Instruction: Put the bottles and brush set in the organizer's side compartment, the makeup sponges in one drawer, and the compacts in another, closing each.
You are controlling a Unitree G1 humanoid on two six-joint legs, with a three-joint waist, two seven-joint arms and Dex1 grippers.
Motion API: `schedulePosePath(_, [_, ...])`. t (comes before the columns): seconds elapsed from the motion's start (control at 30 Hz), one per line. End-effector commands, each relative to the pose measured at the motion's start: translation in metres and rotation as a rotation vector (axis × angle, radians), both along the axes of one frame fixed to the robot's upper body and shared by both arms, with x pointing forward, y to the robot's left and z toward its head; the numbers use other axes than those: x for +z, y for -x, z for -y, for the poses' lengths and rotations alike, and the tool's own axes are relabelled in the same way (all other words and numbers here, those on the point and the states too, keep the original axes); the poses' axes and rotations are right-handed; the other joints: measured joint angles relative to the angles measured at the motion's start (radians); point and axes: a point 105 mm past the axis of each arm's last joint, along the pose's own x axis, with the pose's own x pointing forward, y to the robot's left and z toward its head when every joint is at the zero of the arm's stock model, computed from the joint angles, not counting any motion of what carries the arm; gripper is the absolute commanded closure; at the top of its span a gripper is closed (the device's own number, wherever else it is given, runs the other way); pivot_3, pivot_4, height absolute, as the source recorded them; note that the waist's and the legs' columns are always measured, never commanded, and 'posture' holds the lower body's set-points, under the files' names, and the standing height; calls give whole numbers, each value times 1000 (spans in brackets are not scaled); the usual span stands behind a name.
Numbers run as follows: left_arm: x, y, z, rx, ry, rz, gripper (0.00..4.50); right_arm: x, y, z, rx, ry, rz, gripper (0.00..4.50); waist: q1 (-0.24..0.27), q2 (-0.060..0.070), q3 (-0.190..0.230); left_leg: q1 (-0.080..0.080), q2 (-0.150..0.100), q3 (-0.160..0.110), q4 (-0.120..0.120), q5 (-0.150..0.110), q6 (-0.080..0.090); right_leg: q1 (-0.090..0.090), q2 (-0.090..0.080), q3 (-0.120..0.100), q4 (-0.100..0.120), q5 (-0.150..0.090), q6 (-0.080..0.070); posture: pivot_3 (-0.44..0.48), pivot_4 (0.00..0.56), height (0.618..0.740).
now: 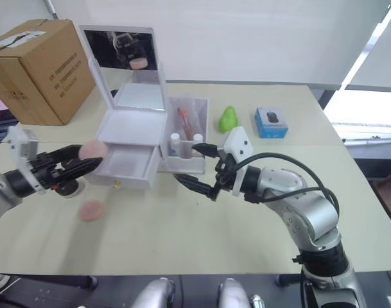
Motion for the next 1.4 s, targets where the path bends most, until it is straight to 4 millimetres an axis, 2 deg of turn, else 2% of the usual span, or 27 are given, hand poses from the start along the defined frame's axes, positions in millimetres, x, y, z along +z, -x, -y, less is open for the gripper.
schedulePosePath(0.03, [4, -5, 6, -53, -33, 16, 1505, 10, 6, 0, -15, -24, 54, 0, -5, 0, 0, 0, 0, 0, 0, 0, 0, 0, 1, 2, 0, 0, -1, 0, 150, 729])
schedulePosePath(0.23, [0, -9, 10, -84, -54, -6, 1505, 8, 8, 1, -43, -29, 51, 0, -12, -1, 0, 5, 1, 1, -1, 0, 0, 0, 5, 11, 0, 1, -1, 0, 150, 729])
schedulePosePath(0.53, [6, -3, -7, -46, -92, -18, 1505, 5, 10, 2, -71, -26, 43, 0, -9, -1, 0, 8, 2, 2, -2, 0, 0, -2, 6, 13, -1, 1, -1, 0, 150, 729])
schedulePosePath(1.27, [-10, -3, -14, -5, -146, -83, 1505, 3, 11, 1, -80, -43, 28, 0, -9, -2, 0, 8, 3, 5, -2, 0, 0, -2, 5, 13, -1, 1, -1, 0, 150, 729])
schedulePosePath(1.33, [-11, -3, -15, 4, -148, -90, 786, 4, 10, 1, -79, -44, 29, 0, -9, -2, 0, 8, 3, 5, -2, 0, 0, -2, 5, 14, -1, 1, -1, 0, 150, 729])
schedulePosePath(1.4, [-12, -4, -17, 21, -160, -93, 269, 4, 10, 1, -79, -43, 30, 0, -9, -2, 0, 8, 3, 5, -2, 0, 0, -2, 5, 13, -1, 1, -1, 0, 150, 729])
